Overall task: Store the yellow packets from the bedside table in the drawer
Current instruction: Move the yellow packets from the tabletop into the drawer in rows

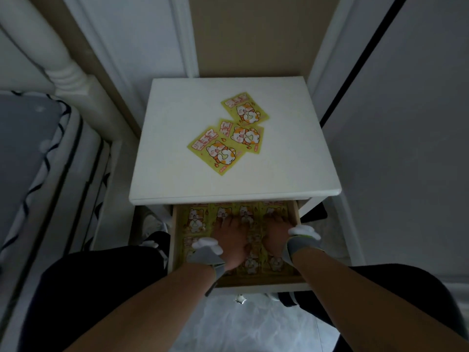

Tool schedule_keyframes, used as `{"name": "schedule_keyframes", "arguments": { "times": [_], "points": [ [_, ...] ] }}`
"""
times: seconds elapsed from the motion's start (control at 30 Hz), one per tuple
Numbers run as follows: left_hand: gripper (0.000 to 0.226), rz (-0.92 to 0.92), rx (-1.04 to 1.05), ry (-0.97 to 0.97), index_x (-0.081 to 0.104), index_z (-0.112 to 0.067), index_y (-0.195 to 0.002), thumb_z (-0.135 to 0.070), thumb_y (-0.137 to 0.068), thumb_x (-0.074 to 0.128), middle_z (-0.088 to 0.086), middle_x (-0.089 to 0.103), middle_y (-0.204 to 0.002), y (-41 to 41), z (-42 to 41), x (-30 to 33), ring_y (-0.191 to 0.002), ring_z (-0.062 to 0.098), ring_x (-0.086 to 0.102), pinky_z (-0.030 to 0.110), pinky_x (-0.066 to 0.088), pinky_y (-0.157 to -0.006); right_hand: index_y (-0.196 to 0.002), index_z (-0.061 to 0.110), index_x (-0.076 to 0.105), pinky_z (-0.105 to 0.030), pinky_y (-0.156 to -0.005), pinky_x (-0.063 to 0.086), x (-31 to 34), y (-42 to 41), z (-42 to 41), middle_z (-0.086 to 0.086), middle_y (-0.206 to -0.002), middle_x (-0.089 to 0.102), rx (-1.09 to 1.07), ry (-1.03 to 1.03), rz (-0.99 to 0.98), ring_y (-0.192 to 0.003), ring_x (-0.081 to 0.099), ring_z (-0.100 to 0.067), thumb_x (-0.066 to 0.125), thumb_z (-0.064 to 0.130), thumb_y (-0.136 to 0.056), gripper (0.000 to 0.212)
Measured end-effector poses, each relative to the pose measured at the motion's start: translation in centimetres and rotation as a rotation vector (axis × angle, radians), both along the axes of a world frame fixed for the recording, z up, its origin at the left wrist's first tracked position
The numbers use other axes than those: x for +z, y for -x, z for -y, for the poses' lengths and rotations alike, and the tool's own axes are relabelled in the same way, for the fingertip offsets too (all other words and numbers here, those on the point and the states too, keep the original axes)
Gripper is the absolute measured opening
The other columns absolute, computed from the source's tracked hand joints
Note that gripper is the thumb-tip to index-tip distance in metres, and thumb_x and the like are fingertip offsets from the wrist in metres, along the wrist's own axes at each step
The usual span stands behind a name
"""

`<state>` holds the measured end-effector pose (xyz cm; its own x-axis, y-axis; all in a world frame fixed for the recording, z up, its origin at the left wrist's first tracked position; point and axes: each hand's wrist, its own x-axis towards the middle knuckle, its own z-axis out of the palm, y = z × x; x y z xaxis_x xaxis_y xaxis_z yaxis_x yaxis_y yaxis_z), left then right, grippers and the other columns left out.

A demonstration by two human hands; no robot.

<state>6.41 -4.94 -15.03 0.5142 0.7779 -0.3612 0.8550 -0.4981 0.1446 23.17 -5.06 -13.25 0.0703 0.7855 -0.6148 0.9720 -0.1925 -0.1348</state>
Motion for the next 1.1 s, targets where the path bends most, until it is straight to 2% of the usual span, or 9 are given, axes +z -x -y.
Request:
{"name": "schedule_keyframes", "arguments": {
  "times": [0.1,0.23,0.37,0.53,0.67,0.77,0.93,1.0,1.1],
  "points": [
    [0.028,0.093,0.019,-0.028,0.063,-0.017,-0.099,-0.035,-0.093,0.042,0.007,0.062,-0.103,0.8,-0.4,3.2,-0.099,0.028,0.059,0.037,0.046,-0.082,-0.128,0.007,0.056,-0.046,-0.099,0.046,1.7,0.8,-0.1,-0.018,-0.130,0.058,0.045,0.007,-0.014,-0.118,0.056,-0.037,0.057,0.025,-0.093,0.040],
    [0.026,0.159,0.077,-0.002,0.056,-0.018,-0.076,-0.030,-0.093,0.041,0.001,0.059,-0.069,2.4,-0.9,6.5,-0.060,0.019,0.058,0.031,0.045,-0.049,-0.102,0.008,0.066,-0.044,-0.086,0.055,4.0,2.5,-1.3,-0.011,-0.096,0.066,0.076,0.022,-0.041,-0.094,0.065,-0.033,0.055,0.025,-0.089,0.024],
    [0.030,0.237,0.082,-0.135,0.047,-0.018,-0.067,-0.029,-0.095,0.041,0.002,0.051,-0.062,3.5,-0.7,8.7,-0.055,0.021,0.052,0.034,0.041,-0.049,-0.076,0.018,0.056,-0.039,-0.074,0.053,6.0,4.0,-2.1,0.000,-0.074,0.058,0.146,-0.014,-0.017,-0.071,0.059,-0.023,0.045,0.025,-0.097,0.025],
    [0.023,0.317,0.041,-0.337,0.055,-0.018,-0.077,-0.031,-0.091,0.043,0.002,0.060,-0.070,4.4,-1.7,10.7,-0.063,0.023,0.057,0.035,0.044,-0.051,-0.074,0.017,0.061,-0.030,-0.057,0.048,10.1,5.0,-2.8,-0.006,-0.074,0.066,0.155,-0.221,-0.065,-0.060,0.059,-0.023,0.045,0.025,-0.090,0.025],
    [0.023,0.365,0.039,-0.446,0.063,-0.017,-0.094,-0.028,-0.089,0.044,0.005,0.061,-0.084,4.3,-4.1,11.8,-0.078,0.026,0.057,0.037,0.048,-0.060,-0.082,0.021,0.062,-0.035,-0.068,0.055,12.9,4.6,-4.5,-0.003,-0.082,0.067,0.171,-0.365,-0.075,-0.068,0.063,-0.023,0.042,0.037,-0.089,0.027],
    [0.031,0.348,0.102,-0.531,0.062,-0.016,-0.111,-0.031,-0.088,0.047,0.008,0.060,-0.107,3.9,-6.3,11.7,-0.096,0.029,0.056,0.039,0.048,-0.072,-0.104,0.024,0.060,-0.039,-0.079,0.051,13.3,4.3,-6.3,-0.005,-0.109,0.061,0.158,-0.468,-0.008,-0.095,0.060,-0.026,0.042,0.033,-0.093,0.023],
    [0.059,0.197,0.278,-0.483,0.039,-0.019,-0.144,-0.051,-0.094,0.039,0.014,0.045,-0.145,2.8,-10.3,11.5,-0.129,0.033,0.043,0.045,0.041,-0.099,-0.147,0.031,0.032,-0.051,-0.111,0.032,12.1,3.6,-10.9,-0.004,-0.161,0.022,0.101,-0.426,0.076,-0.144,0.026,-0.031,0.044,0.021,-0.091,0.059],
    [0.064,0.163,0.317,-0.419,0.035,-0.020,-0.148,-0.056,-0.094,0.036,0.013,0.040,-0.151,2.4,-11.8,11.2,-0.136,0.033,0.038,0.046,0.036,-0.104,-0.153,0.031,0.018,-0.052,-0.117,0.025,11.7,3.5,-12.8,-0.002,-0.166,0.007,0.095,-0.410,0.071,-0.151,0.012,-0.029,0.042,0.022,-0.092,0.066],
    [0.061,0.170,0.275,-0.379,0.038,-0.023,-0.145,-0.057,-0.095,0.032,0.009,0.036,-0.155,2.6,-12.9,10.4,-0.142,0.030,0.031,0.047,0.034,-0.108,-0.152,0.021,0.023,-0.048,-0.116,0.027,11.0,3.2,-14.3,-0.006,-0.164,0.016,0.153,-0.407,0.027,-0.150,0.017,-0.029,0.039,0.024,-0.098,0.057]
  ]
}}
